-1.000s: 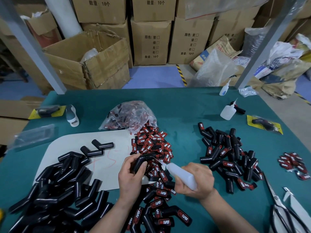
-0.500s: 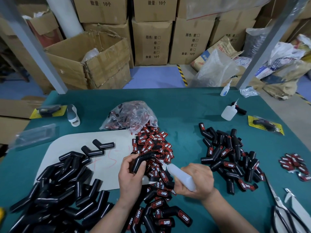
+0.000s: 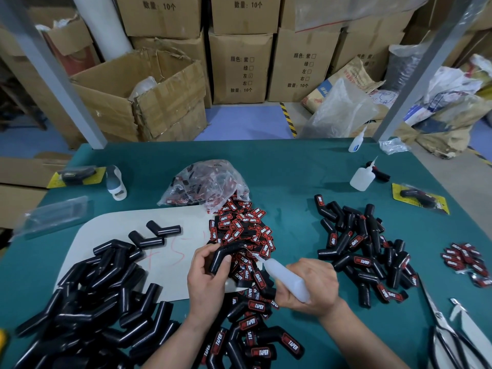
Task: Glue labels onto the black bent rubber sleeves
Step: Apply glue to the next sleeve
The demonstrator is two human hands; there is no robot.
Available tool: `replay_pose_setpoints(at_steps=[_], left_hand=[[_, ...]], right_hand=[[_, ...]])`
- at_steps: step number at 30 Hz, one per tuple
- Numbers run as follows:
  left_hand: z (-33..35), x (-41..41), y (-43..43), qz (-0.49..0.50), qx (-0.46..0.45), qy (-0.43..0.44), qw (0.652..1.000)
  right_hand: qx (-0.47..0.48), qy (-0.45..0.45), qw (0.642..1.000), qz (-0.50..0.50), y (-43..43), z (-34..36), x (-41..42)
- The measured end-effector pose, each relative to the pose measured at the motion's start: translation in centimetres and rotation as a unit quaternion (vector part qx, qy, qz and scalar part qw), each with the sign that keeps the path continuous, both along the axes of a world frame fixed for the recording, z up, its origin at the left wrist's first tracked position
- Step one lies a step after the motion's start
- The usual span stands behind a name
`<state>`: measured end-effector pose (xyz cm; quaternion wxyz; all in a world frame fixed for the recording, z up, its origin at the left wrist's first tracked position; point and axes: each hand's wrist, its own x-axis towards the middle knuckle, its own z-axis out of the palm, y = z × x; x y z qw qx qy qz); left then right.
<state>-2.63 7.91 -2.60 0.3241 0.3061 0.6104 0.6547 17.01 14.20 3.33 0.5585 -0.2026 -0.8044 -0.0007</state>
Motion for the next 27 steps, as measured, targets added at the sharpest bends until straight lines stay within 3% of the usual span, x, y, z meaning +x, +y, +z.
replay_pose_setpoints(at_steps=[27], left_hand=[[0.46,0.01,-0.17,-0.002,-0.005,0.014,1.000]], right_hand=[[0.015,0.022,1.000,-0.010,-0.13,-0.64,0.08]])
